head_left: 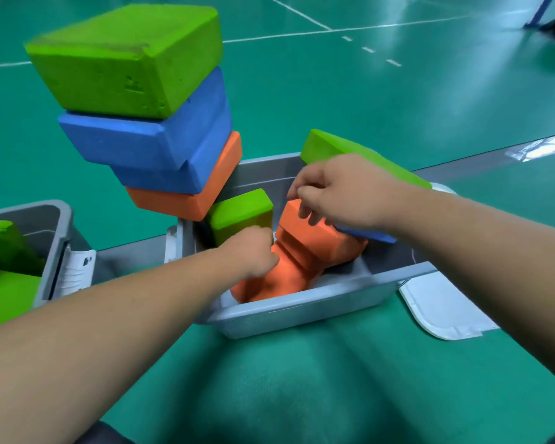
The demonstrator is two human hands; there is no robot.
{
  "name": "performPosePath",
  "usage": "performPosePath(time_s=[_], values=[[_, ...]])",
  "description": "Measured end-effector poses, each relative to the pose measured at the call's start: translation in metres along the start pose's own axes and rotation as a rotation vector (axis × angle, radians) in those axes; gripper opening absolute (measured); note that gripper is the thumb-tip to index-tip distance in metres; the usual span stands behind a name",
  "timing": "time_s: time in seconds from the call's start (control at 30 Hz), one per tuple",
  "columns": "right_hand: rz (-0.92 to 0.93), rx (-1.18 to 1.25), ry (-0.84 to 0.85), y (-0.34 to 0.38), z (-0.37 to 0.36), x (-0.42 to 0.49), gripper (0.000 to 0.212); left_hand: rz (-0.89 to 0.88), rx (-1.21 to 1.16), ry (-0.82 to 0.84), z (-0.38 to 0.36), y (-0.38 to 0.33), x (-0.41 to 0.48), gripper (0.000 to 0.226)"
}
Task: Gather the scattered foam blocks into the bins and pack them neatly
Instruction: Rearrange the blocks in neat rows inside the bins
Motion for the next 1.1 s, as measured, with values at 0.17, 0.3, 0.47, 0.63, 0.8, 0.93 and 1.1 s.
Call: performPosePath(time_s=[0.17, 0.3, 0.47, 0.63, 0.8, 0.93, 1.1], values=[[0.031, 0.04, -0.56, -0.017, 0.061, -0.037, 0.022, 0.016, -0.362, -0.073, 0.011, -0.03, 0.006, 0.027], [-0.312, -0.098, -0.557, -0.084, 0.07, -0.045, 0.029, 0.102, -0.569, -0.226, 0.028, -0.036, 0.014, 0.043], [-0.525, 0.153, -0.339, -0.15, 0.045, -0.052, 0.055, 0.042, -0.482, -0.198, 0.047, -0.053, 0.025, 0.076], [-0.476, 0.321, -0.302, -0.161, 0.035, -0.053, 0.058, 0.031, -0.407, -0.008, 0.044, -0.062, 0.035, 0.113], [-0.555, 0.449, -0.342, -0.173, 0.029, -0.05, 0.082, -0.044, -0.342, 0.035, 0.046, -0.081, 0.03, 0.142], [-0.595, 0.615, -0.263, -0.18, 0.019, -0.049, 0.098, -0.099, -0.466, 0.013, 0.046, -0.091, 0.04, 0.144], [-0.581, 0.737, -0.242, -0.193, 0.015, -0.049, 0.099, -0.144, -0.6, -0.055, 0.055, -0.101, 0.031, 0.124]])
Point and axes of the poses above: each hand's wrist, its own x-axis towards the middle knuckle, its own z-axis out of the back of the hand, y = z × x, the point moved 6 cm from there along x, towards the middle knuckle, and after that the axes turned 15 degrees about y, right-handed, at the moved point
